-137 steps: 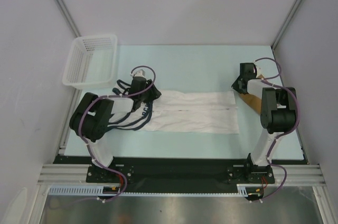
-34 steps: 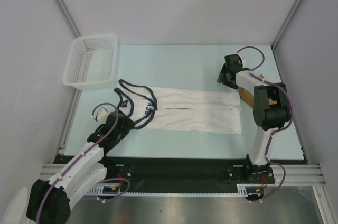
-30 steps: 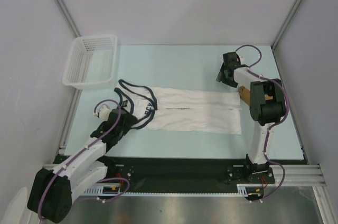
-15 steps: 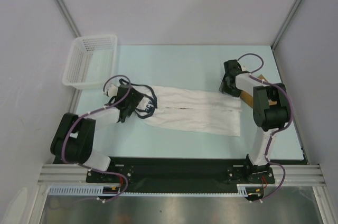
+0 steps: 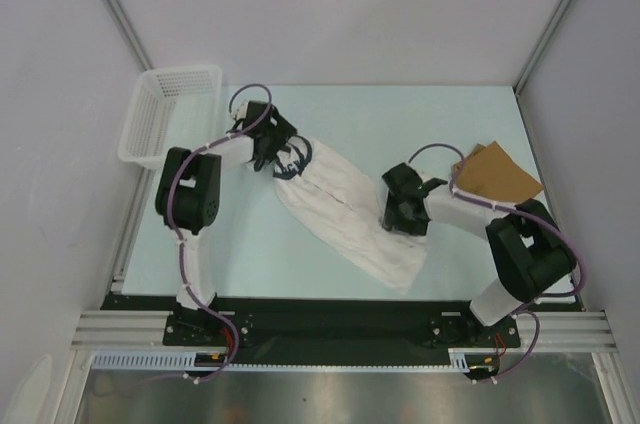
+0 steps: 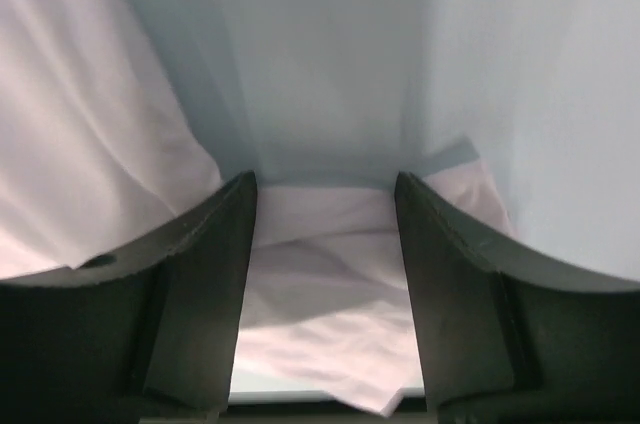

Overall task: Fold and stack the tank tops
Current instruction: Fold the tank top

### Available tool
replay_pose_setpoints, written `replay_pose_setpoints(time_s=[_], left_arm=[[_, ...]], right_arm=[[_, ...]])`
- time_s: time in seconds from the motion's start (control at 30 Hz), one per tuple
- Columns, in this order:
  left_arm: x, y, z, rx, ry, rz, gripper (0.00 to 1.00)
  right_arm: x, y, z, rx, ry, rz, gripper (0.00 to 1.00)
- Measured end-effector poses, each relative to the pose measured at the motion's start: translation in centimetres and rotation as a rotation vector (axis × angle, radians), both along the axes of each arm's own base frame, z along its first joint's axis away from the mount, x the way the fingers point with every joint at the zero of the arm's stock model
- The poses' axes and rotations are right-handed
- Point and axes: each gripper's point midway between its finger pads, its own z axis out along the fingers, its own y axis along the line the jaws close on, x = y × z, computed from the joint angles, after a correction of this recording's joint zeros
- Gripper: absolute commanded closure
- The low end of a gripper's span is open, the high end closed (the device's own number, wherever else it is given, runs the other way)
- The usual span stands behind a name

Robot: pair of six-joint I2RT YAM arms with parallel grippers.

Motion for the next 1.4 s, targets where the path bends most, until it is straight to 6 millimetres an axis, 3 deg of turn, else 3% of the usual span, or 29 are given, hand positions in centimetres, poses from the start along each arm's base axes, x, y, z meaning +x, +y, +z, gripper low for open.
replay_pose_setpoints(time_s=[0.13,0.23,0.27,0.3,0.37,0.43,0.53,0.67,0.8,0.87,0.97,1.03,1.13,1.3,1.4], left_arm=[[6.8,-3.3,0.8,-0.028,-0.058,-0.082,0.24],[11.1,-6.2,0.4,-0.068,-0.103,-0.151,0.21],[12.5,-7.2,0.8,-0.076,-0.132,-0.174,0.19],[13.5,-8.0,1.0,-0.079,-0.153,-0.195,0.09],[14.1,-9.2,1.4,-0.081,-0.176,-0.233,0.01],[13.7,-9.5,1.6,-0.069,-0.173,-0.256,0.0],[12.2,-8.7,1.2,-0.043,-0.143,-0.282,0.0],[9.4,-4.3,2.3,0.038,-0.089,-0.294,0.0],[6.8,0.8,6.6,0.146,-0.098,-0.292,0.0],[4.6,2.3,9.0,0.182,-0.124,-0.293,0.0],[-0.1,3.0,12.0,0.211,-0.191,-0.319,0.01],[-2.8,3.0,12.4,0.219,-0.209,-0.34,0.02],[-5.8,2.8,10.5,0.219,-0.193,-0.376,0.04],[-10.3,3.5,3.5,0.219,-0.038,-0.403,0.05],[-11.3,3.7,2.3,0.219,-0.004,-0.406,0.05]], right_arm=[[-7.8,8.4,0.3,0.148,0.065,0.142,0.37],[-13.6,13.9,0.7,0.263,0.168,0.24,0.37],[-15.0,15.1,0.8,0.28,0.205,0.258,0.36],[-15.7,15.7,0.8,0.283,0.228,0.26,0.36],[-15.5,15.5,0.8,0.261,0.239,0.226,0.36],[-14.2,14.0,1.0,0.237,0.233,0.17,0.35],[-10.5,11.2,2.3,0.238,0.172,0.067,0.35],[-5.5,8.8,4.8,0.294,0.04,0.029,0.39],[-0.5,8.2,5.8,0.376,-0.041,0.05,0.44],[2.1,8.5,5.9,0.418,-0.069,0.067,0.44],[6.1,8.8,5.5,0.469,-0.1,0.086,0.43],[8.6,9.3,5.2,0.497,-0.118,0.098,0.42],[12.7,10.7,4.3,0.551,-0.141,0.138,0.39],[16.2,11.9,2.2,0.64,-0.143,0.161,0.38],[18.8,12.3,2.5,0.675,-0.178,0.172,0.39]])
